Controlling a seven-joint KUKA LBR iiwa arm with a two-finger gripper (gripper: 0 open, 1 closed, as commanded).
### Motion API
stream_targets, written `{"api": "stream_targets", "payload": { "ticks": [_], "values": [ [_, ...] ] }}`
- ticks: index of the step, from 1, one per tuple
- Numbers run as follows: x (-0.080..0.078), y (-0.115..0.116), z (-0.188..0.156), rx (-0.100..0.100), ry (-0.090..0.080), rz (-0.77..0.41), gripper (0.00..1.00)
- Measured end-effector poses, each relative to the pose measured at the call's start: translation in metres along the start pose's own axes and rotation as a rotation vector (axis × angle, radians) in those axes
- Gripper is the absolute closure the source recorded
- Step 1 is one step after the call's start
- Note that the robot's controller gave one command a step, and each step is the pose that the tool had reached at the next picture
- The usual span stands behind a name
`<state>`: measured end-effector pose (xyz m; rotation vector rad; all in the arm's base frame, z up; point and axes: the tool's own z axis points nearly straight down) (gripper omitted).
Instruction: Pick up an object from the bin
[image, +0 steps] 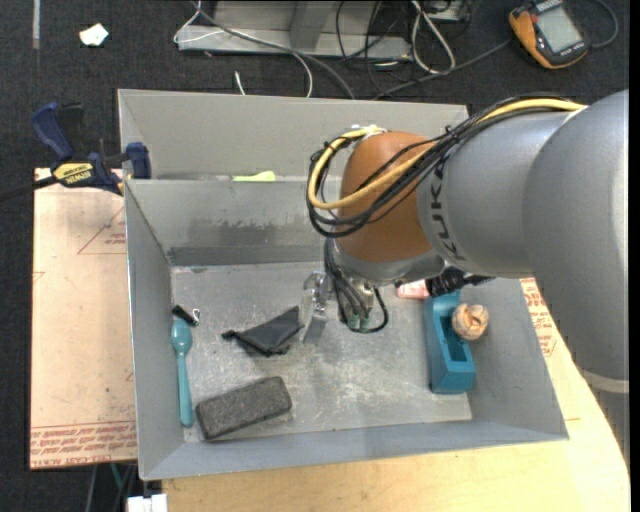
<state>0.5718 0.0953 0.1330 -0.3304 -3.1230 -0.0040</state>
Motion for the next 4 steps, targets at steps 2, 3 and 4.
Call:
{"api": "stream_targets", "payload": {
  "ticks": [2, 3, 4],
  "values": [
    [-0.057, 0.000, 0.018, -0.005, -0.015, -0.148, 1.00],
    [-0.040, 0.007, -0.009, -0.002, -0.002, -0.152, 1.00],
    [-0.073, 0.000, -0.069, -0.001, -0.009, -0.184, 1.00]
  ]
}}
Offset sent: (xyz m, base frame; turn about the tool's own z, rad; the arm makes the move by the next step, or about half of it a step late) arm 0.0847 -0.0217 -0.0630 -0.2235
